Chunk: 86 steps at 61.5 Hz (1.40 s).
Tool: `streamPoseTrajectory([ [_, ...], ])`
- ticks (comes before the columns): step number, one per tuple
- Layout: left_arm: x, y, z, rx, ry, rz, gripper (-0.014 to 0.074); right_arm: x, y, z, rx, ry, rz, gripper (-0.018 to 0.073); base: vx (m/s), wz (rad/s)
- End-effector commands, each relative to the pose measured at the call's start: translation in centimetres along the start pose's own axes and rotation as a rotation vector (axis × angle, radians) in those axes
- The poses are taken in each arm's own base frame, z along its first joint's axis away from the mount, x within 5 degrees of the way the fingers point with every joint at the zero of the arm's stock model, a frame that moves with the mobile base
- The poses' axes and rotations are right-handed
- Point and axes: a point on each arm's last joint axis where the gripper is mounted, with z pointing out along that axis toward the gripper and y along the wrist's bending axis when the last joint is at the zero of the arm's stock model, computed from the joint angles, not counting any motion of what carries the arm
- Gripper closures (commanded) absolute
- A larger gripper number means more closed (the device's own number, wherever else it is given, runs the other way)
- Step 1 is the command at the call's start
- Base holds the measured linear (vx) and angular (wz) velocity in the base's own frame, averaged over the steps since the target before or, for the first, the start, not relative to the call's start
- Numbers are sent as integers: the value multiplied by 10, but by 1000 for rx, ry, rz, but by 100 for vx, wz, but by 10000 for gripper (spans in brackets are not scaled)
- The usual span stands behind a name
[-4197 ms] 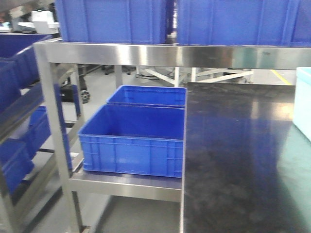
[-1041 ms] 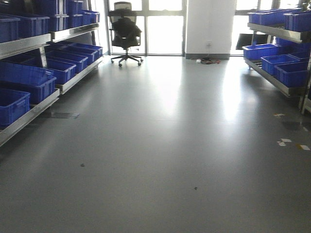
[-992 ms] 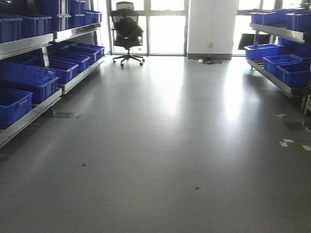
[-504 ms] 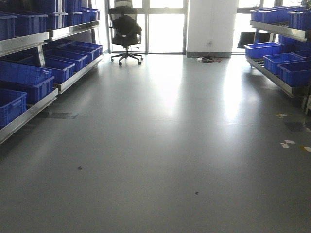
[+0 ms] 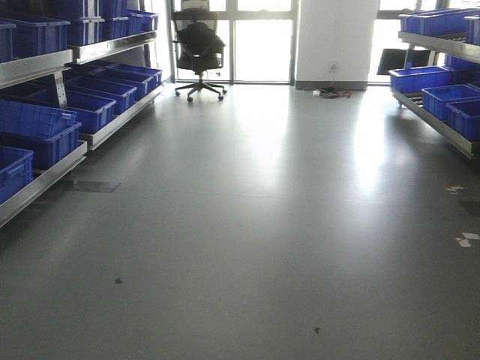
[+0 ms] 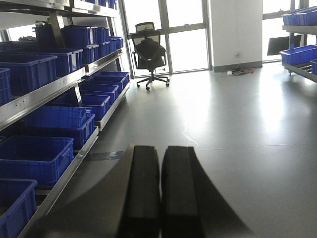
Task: Pick red cube and place on left shelf
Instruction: 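Drive and turn the base up to the shelf of blue bins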
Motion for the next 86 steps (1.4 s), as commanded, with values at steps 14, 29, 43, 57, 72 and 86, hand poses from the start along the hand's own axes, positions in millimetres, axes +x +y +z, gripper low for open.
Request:
streamPoseTrajectory([
  [14, 1, 0, 1, -11, -52, -9, 491, -15, 0, -3, -2, -95, -7, 501, 44, 4],
  [29, 1, 0, 1, -11, -52, -9, 491, -15, 0, -3, -2, -95, -7, 501, 54, 10],
  [43, 1, 0, 1, -11, -52, -9, 491, -15, 0, -3, -2, -95, -7, 501, 60, 14],
  [57, 1, 0, 1, -11, -52, -9, 491, -15, 0, -3, -2, -93, -7, 501, 64, 14],
  [72, 1, 0, 1, -11, -52, -9, 491, -15, 0, -3, -2, -94, -7, 501, 66, 18],
  [86, 1, 0, 1, -11, -52, -9, 491, -15, 0, -3, -2, -94, -7, 501, 64, 27],
])
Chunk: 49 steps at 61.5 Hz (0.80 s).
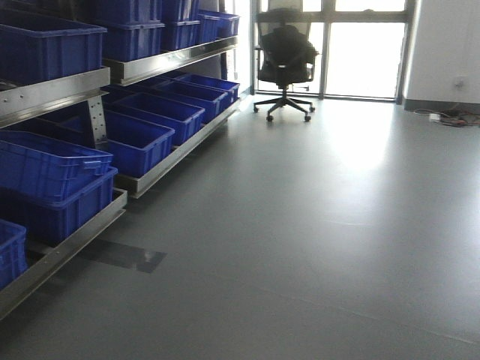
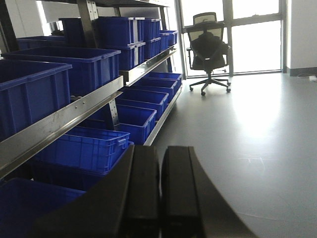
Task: Pick red cube and place on left shelf
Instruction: 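Drive and turn the base up to the shelf of blue bins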
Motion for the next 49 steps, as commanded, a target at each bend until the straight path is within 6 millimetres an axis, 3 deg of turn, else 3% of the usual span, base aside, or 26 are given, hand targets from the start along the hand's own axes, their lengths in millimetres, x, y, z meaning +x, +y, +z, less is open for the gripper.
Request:
streamPoseTrajectory([
  [1, 1, 0, 1, -11, -52, -9, 491, -15, 0, -4, -2, -98, -7, 501, 64, 35],
  [49, 1, 0, 1, -11, -52, -9, 491, -15, 0, -4, -2, -98, -7, 501, 58, 53],
])
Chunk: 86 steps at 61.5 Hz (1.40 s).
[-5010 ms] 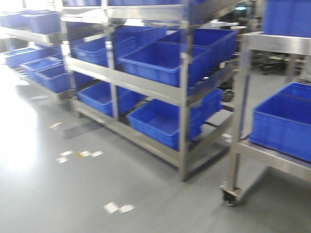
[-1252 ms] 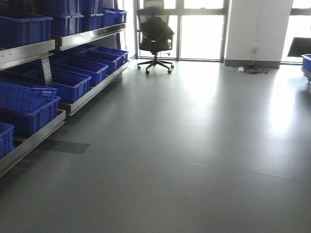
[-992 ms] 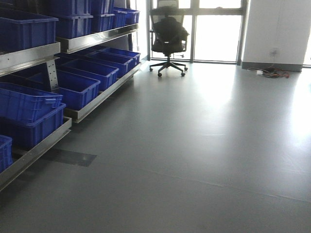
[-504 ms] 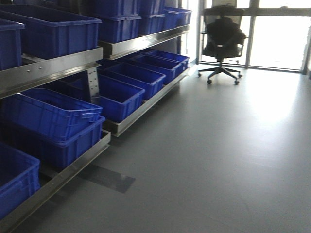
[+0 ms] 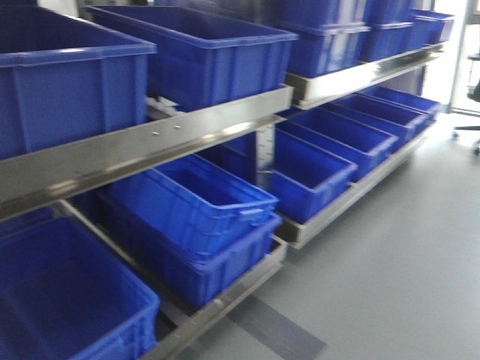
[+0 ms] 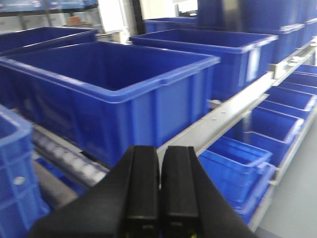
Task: Pick red cube and place on left shelf
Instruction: 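Drive and turn the base up to the shelf of blue bins, then lower the red cube into the blue shelf bin and open the right gripper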
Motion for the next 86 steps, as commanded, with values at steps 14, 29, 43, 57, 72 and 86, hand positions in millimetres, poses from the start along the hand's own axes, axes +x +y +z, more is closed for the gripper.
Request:
streamPoseTrajectory([
  [14, 1, 0, 1, -11, -52, -9, 491, -15, 0, -4, -2, -98, -7, 501, 39, 69],
  [29, 1, 0, 1, -11, -52, -9, 491, -15, 0, -4, -2, -98, -7, 501, 27, 77],
  [43, 1, 0, 1, -11, -52, -9, 491, -15, 0, -4, -2, -98, -7, 501, 17, 59],
  [57, 1, 0, 1, -11, -52, -9, 491, -15, 0, -4, -2, -98, -7, 501, 10, 44],
  [72, 1, 0, 1, -11, -52, -9, 491, -15, 0, -4, -2, -98, -7, 501, 8, 30],
  [86, 1, 0, 1, -11, -52, -9, 491, -15, 0, -4, -2, -98, -7, 501, 3, 19],
])
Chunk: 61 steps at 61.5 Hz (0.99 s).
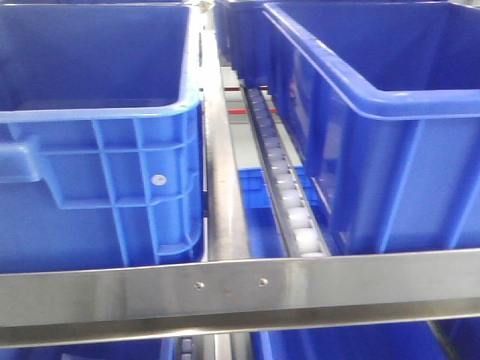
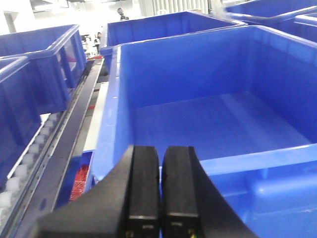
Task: Pick red cube and place on left shelf
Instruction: 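Lower the red cube into the blue shelf bin and open the right gripper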
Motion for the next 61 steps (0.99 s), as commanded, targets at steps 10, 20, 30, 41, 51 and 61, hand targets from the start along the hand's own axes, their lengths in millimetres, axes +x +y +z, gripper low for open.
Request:
streamPoseTrajectory([
  [10, 1, 0, 1, -11, -52, -9, 491, -15, 0, -4, -2, -100, -7, 501, 2, 14],
  [20, 1, 0, 1, -11, -52, -9, 491, -15, 0, -4, -2, -100, -7, 501, 0, 0],
  [30, 1, 0, 1, -11, -52, -9, 491, -15, 0, -4, -2, -100, -7, 501, 0, 0],
  [41, 1, 0, 1, -11, -52, -9, 491, -15, 0, -4, -2, -100, -7, 501, 0, 0],
  [51, 1, 0, 1, -11, -52, -9, 491, -15, 0, -4, -2, -100, -7, 501, 0, 0],
  [61, 1, 0, 1, -11, -52, -9, 491, -16, 0, -4, -2, -106, -7, 501, 0, 0],
])
